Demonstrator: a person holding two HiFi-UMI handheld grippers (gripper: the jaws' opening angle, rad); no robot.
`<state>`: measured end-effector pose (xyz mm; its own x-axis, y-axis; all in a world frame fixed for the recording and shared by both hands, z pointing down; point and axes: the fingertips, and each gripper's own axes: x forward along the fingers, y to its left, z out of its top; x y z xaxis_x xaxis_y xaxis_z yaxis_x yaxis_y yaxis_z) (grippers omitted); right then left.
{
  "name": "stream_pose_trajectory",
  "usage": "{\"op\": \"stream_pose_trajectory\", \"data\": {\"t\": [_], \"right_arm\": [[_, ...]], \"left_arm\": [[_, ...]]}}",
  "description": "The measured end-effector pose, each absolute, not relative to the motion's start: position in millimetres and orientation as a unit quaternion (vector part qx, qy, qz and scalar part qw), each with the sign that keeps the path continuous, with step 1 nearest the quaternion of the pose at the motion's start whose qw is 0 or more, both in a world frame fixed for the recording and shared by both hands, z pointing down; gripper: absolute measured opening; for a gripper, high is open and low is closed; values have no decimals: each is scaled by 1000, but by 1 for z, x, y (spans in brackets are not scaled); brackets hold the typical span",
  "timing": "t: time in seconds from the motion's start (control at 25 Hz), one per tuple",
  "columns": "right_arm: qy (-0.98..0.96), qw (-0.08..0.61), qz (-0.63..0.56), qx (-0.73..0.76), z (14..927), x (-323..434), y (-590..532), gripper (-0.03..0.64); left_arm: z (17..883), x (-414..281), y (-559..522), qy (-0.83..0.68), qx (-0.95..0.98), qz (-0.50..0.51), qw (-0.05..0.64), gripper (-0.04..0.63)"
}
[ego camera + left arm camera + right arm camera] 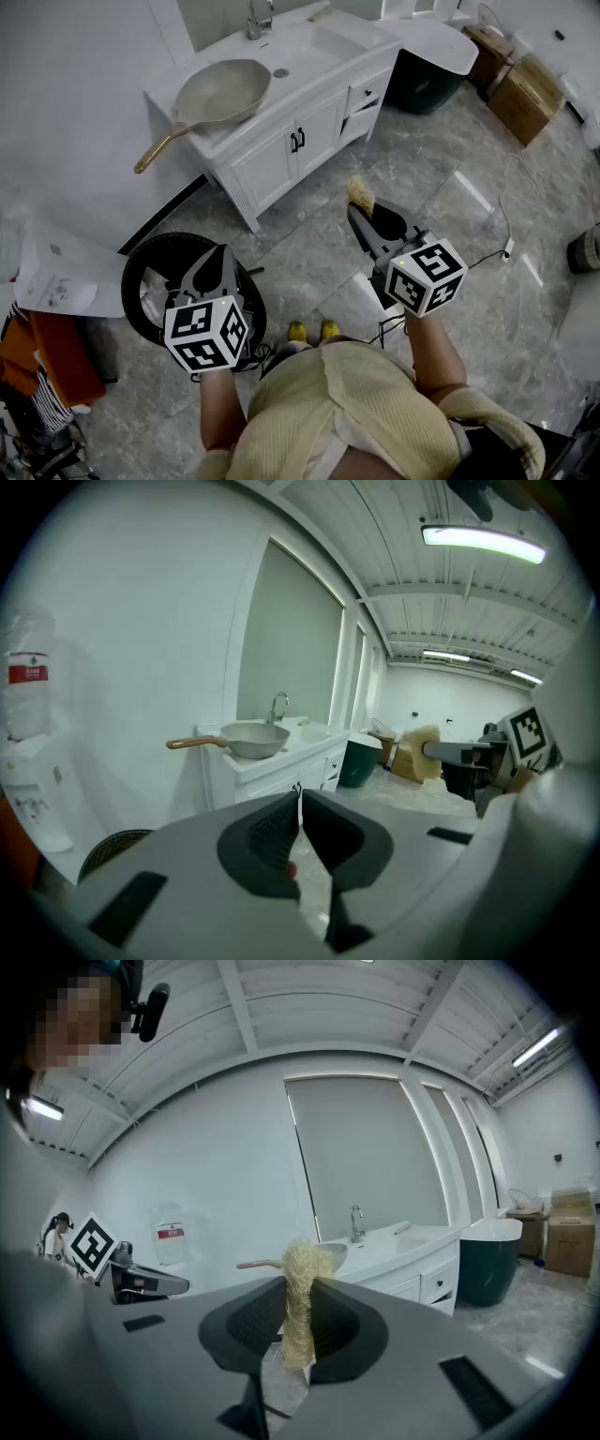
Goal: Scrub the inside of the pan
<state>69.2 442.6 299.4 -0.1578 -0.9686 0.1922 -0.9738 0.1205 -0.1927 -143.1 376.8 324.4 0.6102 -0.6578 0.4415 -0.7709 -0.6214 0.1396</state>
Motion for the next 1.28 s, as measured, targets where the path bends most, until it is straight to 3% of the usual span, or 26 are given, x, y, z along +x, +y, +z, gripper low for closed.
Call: {"op": "stream_pose_trajectory", "data": {"t": [0.76,1.28], "right_arm": [[-778,-10,159,608,312,115,444,77],[-782,5,165,601,321,129,388,77]], "left_arm": [[332,-93,395,-425,874,187,141,67],[338,-67,339,-418,879,183,138,67]]}}
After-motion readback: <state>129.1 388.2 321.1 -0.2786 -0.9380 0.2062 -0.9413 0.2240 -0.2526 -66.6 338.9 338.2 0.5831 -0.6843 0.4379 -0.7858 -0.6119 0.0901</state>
